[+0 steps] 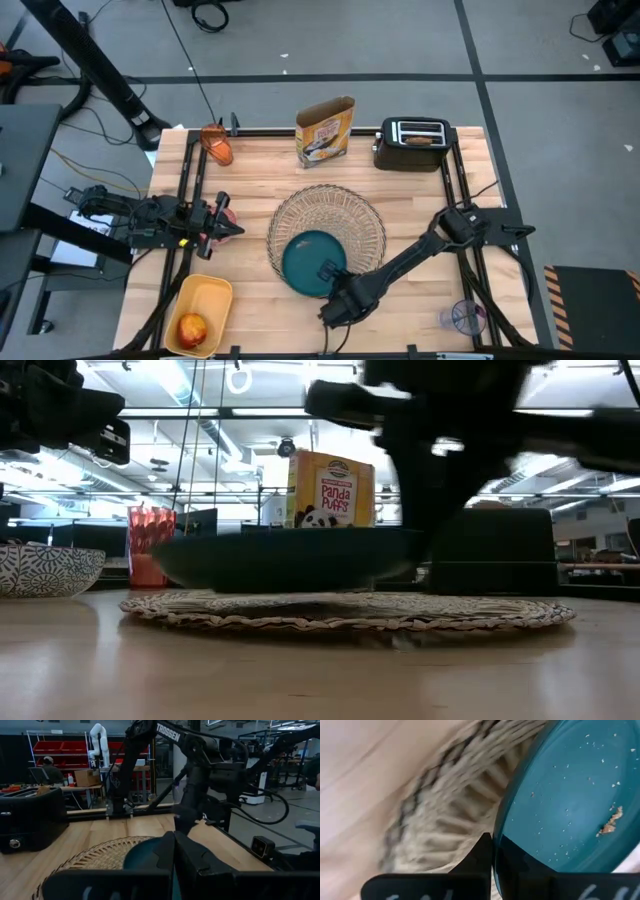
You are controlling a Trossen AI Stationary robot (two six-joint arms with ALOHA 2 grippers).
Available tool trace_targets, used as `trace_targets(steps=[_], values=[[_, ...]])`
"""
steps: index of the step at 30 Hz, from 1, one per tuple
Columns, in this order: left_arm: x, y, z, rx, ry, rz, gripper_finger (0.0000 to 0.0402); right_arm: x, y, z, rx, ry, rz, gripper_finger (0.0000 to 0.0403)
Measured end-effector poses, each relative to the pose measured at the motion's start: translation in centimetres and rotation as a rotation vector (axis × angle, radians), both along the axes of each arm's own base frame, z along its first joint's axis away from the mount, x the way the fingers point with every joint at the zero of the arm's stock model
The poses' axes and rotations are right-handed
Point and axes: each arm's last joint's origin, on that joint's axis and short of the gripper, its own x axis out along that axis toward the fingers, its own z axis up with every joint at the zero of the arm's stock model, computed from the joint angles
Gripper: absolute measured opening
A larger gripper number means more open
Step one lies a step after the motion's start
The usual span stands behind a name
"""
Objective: Arrange a breakfast setting
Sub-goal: Put the green plate on the brown table mat
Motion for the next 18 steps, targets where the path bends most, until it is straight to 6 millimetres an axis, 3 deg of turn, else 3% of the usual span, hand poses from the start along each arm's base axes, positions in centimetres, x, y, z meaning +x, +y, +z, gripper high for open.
trace_targets(steps=[9,18], values=[[0.0,0.0,0.0,0.001,0.0,0.0,0.0011,2.2,-0.7,-0.3,0.159,-0.088,0.023,0.0016],[0.0,0.0,0.0,0.011,0.0,0.0,0.0011,2.7,-1.0,-0.5,0.152,-0.101,0.083,0.0023]])
